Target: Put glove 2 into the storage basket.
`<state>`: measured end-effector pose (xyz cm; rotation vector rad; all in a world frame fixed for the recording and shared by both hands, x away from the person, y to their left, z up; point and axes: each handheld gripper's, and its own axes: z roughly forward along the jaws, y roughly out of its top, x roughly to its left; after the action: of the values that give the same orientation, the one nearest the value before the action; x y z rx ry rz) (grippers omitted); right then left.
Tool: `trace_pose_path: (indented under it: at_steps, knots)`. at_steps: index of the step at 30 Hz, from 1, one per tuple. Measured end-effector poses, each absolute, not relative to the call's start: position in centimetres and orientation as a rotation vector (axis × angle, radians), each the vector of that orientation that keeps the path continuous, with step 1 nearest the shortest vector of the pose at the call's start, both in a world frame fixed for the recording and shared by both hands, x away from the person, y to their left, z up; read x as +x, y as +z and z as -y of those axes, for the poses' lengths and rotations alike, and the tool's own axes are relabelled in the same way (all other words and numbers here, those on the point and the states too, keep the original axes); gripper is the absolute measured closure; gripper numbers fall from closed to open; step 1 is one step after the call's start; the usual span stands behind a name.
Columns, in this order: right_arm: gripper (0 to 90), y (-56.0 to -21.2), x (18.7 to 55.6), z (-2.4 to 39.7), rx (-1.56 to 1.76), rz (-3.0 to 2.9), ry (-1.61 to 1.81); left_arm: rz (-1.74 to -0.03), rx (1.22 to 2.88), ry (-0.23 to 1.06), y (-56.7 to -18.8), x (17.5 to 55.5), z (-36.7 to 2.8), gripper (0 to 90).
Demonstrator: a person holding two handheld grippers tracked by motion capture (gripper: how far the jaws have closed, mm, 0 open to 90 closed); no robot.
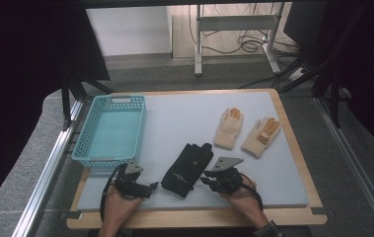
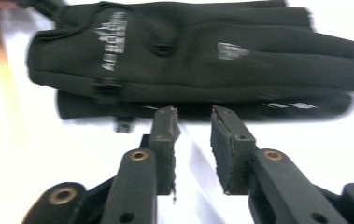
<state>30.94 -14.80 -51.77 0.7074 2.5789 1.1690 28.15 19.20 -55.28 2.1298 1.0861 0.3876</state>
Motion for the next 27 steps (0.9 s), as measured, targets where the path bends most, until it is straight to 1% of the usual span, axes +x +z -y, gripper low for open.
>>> trace_pose_path:
  at_steps: [4,9,13,17,21,27]
  knots:
    - [57.2,-51.3,31.5,17.1,0.778,-2.517,1.169,-1.089,2.129,0.387,-55.3,28.2,-19.2,5.5]
    - [48.7,-51.3,32.2,20.0,0.847,-2.46,1.142,-1.094,2.127,0.385,-55.3,28.1,-19.2,5.5]
    - [40.0,-51.7,32.6,22.1,0.903,-2.402,1.078,-1.095,2.125,0.383,-55.3,28.2,-19.2,5.5]
    - [34.2,-52.3,33.1,23.9,0.971,-2.356,1.037,-1.096,2.126,0.384,-55.3,28.2,-19.2,5.5]
    - [29.0,-53.1,33.7,24.7,1.03,-2.339,1.008,-1.096,2.126,0.385,-55.3,28.1,-19.2,5.5]
    - [24.2,-53.1,33.8,24.7,1.064,-2.332,0.995,-1.096,2.126,0.383,-55.3,28.1,-19.2,5.5]
